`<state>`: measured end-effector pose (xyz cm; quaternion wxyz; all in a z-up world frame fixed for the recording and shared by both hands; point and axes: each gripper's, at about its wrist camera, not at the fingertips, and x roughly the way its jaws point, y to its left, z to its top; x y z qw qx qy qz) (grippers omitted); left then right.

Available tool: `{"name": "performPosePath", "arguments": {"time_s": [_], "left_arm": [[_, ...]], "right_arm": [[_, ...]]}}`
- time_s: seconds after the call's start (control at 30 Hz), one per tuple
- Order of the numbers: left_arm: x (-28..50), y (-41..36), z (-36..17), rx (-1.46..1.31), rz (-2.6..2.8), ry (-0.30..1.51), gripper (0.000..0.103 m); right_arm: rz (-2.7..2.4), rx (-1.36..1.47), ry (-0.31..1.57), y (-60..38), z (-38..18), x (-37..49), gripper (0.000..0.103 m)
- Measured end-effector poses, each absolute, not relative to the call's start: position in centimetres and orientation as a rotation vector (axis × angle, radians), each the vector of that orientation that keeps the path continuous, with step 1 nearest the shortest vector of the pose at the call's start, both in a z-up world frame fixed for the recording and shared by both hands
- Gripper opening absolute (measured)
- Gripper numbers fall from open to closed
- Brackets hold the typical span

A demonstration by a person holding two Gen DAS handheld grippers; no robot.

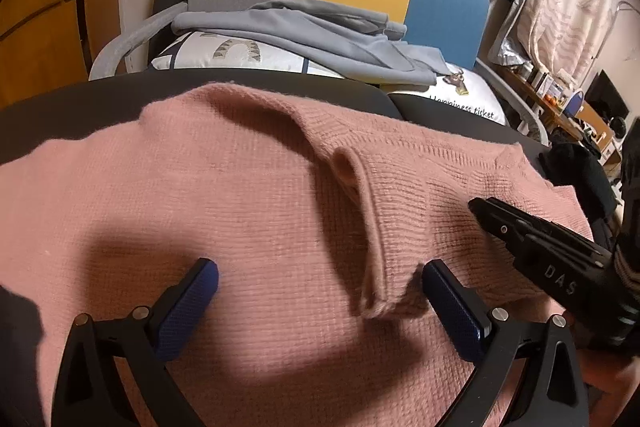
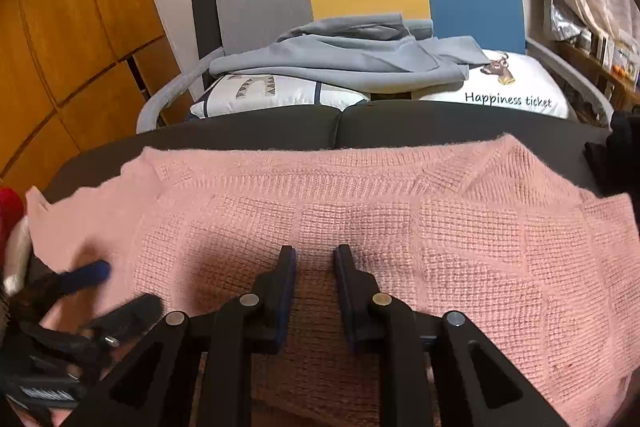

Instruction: Fold clothes

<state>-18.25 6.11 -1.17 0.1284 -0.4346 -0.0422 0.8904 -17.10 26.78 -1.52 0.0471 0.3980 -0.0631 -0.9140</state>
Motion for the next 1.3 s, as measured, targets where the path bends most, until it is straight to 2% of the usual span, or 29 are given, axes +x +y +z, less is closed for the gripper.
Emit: {"name": "performPosePath", "arguments": {"time_s": [0.1,0.33,0.47,0.57,0.63,0.97,1.23,1.3], "left_arm": [[-19.4,3.0,0.2,-1.282,2.657,-0.13,0.103],[-23.3,-11.1,3.8,-1.407,3.06,-0.329,0.103],[-25.2,-19.2,4.1,-1.598,3.218,-0.562,0.103],[-25.7,-23.4,3.6,-1.709,3.261,-0.776,0.103],[-26.2,-24.7,3.4,-1.764,3.276,-0.852,0.103],[-29.0,-24.5,2.3,-1.933,3.521,-0.485,0.103],[-31.7,-27.2,0.0,-2.25,3.5,-0.397,0.103],[-32.0,-27.9,-0.6,-2.298,3.453,-0.453,0.103]], "right_arm": [[-2.801,1.21,-0.171,26.4,-1.4,-17.1,0.02],[-2.793,1.196,-0.234,26.9,-1.6,-17.2,0.02],[-2.793,1.193,-0.246,27.0,-1.5,-17.2,0.02],[-2.792,1.19,-0.25,27.0,-1.5,-17.2,0.02],[-2.791,1.189,-0.255,27.0,-1.6,-17.2,0.02],[-2.755,1.165,-0.358,28.0,-1.7,-17.2,0.02],[-2.742,1.157,-0.391,28.3,-1.8,-17.3,0.02],[-2.739,1.155,-0.402,28.4,-1.8,-17.3,0.02]]}}
